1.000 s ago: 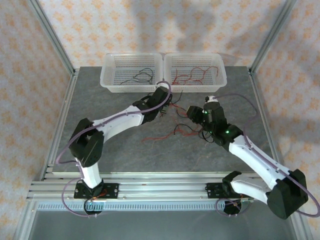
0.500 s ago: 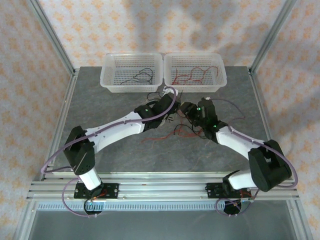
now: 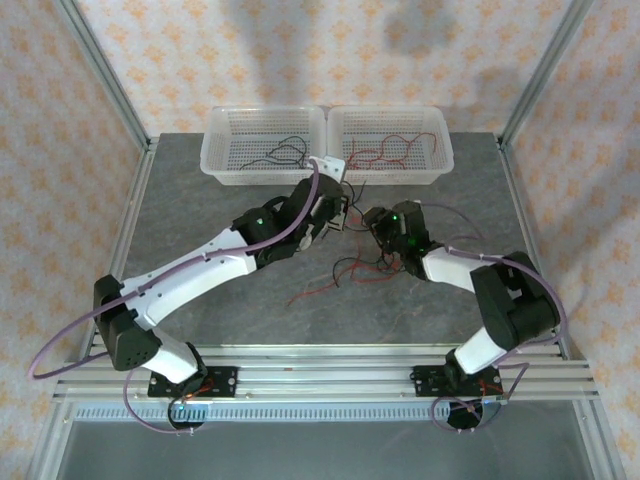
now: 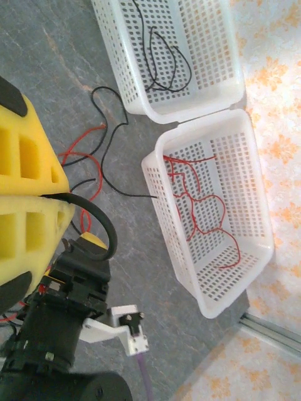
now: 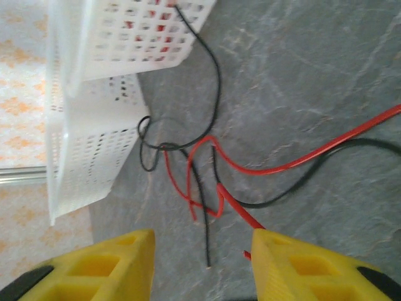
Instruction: Untangle the cables
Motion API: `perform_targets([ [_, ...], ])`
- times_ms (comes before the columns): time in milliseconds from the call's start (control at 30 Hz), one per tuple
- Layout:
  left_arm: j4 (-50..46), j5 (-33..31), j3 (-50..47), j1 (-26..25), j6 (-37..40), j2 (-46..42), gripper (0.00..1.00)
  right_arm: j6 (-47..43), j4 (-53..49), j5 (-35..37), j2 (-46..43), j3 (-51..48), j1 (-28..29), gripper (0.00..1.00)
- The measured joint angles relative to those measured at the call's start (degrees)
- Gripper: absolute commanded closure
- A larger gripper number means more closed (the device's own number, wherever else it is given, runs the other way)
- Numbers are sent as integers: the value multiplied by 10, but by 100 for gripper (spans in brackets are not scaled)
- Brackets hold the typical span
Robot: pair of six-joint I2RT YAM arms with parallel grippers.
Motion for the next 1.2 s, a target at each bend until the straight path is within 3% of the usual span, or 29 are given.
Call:
perform_targets([
  [333,-14,-5,37,0,2,-16,100,5,46,-5,55,-50,-18,59],
  [767,-29,-48,126,0,35,-20,100,-17,107,-6,39,-103,-18,63],
  [967,-30,-61,152,0,48,-20,100,-112,13,6,-21,-112,-18,58],
  [1200,-30,-65,147,0,47,5,100,-258,-165,53,-216,-96,-18,45],
])
